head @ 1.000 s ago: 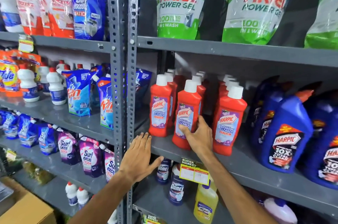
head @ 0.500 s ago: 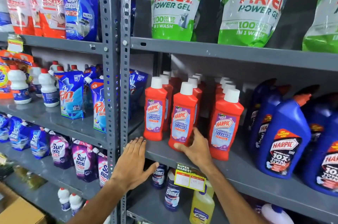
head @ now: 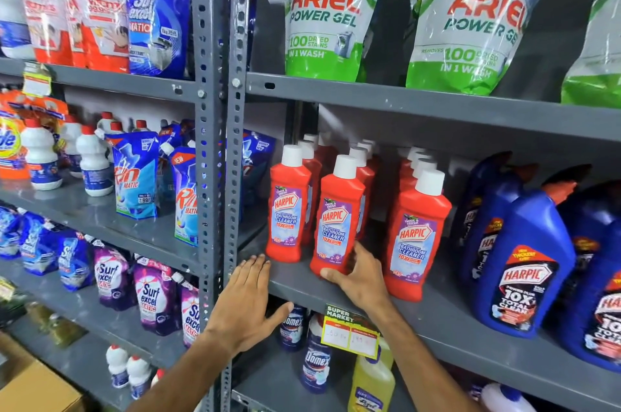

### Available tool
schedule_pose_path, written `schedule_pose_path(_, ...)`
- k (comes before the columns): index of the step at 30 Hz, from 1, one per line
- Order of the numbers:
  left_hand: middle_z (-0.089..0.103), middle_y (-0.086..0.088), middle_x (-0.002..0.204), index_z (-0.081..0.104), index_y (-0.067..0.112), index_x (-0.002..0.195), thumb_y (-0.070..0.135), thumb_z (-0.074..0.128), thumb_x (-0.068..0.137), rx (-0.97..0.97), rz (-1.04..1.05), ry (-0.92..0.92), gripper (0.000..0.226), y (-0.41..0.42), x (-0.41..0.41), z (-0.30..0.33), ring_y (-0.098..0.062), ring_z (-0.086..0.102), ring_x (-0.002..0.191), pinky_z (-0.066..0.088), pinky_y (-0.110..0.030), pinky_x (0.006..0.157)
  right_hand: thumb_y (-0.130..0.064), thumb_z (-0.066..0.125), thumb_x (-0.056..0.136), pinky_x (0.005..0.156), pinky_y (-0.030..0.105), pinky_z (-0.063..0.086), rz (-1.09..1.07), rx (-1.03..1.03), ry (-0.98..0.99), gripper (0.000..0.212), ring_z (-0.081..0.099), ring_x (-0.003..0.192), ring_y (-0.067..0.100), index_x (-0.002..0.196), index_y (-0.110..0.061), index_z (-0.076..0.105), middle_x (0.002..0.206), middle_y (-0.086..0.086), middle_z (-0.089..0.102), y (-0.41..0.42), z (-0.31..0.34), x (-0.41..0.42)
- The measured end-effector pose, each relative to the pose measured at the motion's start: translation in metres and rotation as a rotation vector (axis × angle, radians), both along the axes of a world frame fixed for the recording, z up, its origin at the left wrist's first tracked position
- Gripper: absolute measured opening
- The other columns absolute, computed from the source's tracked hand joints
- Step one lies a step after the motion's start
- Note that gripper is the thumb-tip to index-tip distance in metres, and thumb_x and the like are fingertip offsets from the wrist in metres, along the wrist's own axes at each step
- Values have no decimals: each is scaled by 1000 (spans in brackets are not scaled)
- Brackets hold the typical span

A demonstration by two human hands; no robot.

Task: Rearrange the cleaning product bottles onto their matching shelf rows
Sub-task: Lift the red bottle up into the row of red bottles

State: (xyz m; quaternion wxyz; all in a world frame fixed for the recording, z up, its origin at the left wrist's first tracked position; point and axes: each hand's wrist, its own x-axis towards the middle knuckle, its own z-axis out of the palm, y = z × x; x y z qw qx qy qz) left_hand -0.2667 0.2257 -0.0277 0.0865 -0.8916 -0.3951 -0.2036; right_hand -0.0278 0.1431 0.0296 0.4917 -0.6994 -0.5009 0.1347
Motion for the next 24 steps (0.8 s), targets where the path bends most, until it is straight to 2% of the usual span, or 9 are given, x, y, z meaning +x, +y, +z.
schedule_pose_path(6, 11, -14, 174, 7, 6, 165, 85, 14, 92, -35, 2, 5, 107, -1, 0, 2, -25, 6, 161, -7, -36, 127, -29, 98, 72, 97, 24, 54, -3, 1, -2, 81, 69, 112, 9, 142, -18, 59, 133, -1, 72, 0, -1, 0)
schedule_pose_path(9, 14, -15, 173, 9, 5, 164, 85, 15, 92, -35, -6, -9, 108, -1, -1, 2, -26, 9, 161, -6, -36, 127, -30, 97, 72, 100, 29, 56, -1, -1, 2, 83, 69, 116, 13, 144, -17, 57, 134, 0, 72, -1, -1, 0)
schedule_pose_path(16, 18, -16, 172, 13, 5, 164, 85, 16, 91, -28, -18, -27, 108, 0, 0, 1, -27, 12, 160, -6, -35, 127, -31, 97, 73, 97, 26, 55, 11, -6, 8, 79, 69, 111, 8, 140, -21, 58, 133, -1, 73, -1, -2, 2)
schedule_pose_path(21, 14, -15, 173, 10, 5, 164, 85, 14, 91, -43, -11, -8, 108, 2, -1, 2, -26, 8, 161, -8, -35, 127, -35, 98, 71, 101, 31, 56, -11, -10, 6, 86, 65, 105, 3, 143, -20, 52, 135, -1, 71, -3, -2, 1)
schedule_pose_path(24, 4, -15, 174, 6, 4, 164, 81, 16, 95, -50, -25, -16, 104, -3, -2, 4, -26, 0, 161, -11, -35, 126, -33, 98, 70, 105, 34, 56, -50, 63, -3, 94, 68, 115, 8, 147, -19, 47, 138, -1, 70, -16, 0, -4)
